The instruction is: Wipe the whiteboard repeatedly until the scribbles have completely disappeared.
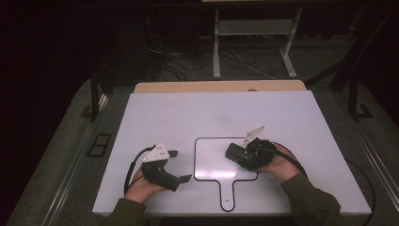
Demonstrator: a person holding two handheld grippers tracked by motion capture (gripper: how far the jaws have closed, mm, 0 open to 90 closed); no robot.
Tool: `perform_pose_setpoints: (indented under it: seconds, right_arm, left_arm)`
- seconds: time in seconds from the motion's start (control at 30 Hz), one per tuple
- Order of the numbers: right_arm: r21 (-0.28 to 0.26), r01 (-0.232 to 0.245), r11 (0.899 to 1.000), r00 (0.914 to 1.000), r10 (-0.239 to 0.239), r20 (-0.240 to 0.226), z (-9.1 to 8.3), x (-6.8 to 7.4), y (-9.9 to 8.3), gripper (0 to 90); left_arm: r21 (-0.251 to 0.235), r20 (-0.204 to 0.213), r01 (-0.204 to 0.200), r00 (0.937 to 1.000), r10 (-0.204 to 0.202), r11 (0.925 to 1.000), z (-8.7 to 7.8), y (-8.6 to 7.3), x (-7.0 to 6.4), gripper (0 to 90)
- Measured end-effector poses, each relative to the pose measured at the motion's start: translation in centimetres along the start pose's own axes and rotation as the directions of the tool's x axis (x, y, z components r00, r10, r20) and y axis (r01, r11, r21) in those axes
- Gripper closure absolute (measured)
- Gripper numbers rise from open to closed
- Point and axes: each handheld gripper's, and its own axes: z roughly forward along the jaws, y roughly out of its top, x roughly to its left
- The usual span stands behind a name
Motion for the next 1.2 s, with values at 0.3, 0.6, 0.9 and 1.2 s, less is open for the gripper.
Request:
perform_pose_setpoints:
  seconds: [0.3, 0.6, 0.9, 1.2]
  right_arm:
    - [0.007, 0.036, 0.999, 0.9983, -0.036, -0.047, -0.2, 1.4, 0.0, 38.9]
    - [0.008, 0.045, 0.999, 0.9978, -0.044, -0.049, 0.0, 1.6, 0.4, 38.9]
    - [0.004, -0.059, 0.998, 0.9982, 0.059, 0.011, 0.3, -2.0, 0.4, 38.9]
    - [0.012, -0.003, 1.0, 0.9992, 0.003, -0.04, 0.2, -0.3, 0.4, 38.9]
  left_arm:
    - [0.001, 0.001, 0.001, 1.0, -0.001, 1.0, -0.1, 0.0, 0.0, 0.0]
    - [0.002, 0.0, 0.001, 1.0, -0.001, 1.0, -0.1, 0.0, 0.0, 0.0]
    - [0.001, -0.001, 0.003, 1.0, -0.003, 1.0, 0.1, 0.0, 0.0, 0.0]
    - [0.001, 0.001, 0.001, 1.0, -0.001, 1.0, 0.1, 0.0, 0.0, 0.0]
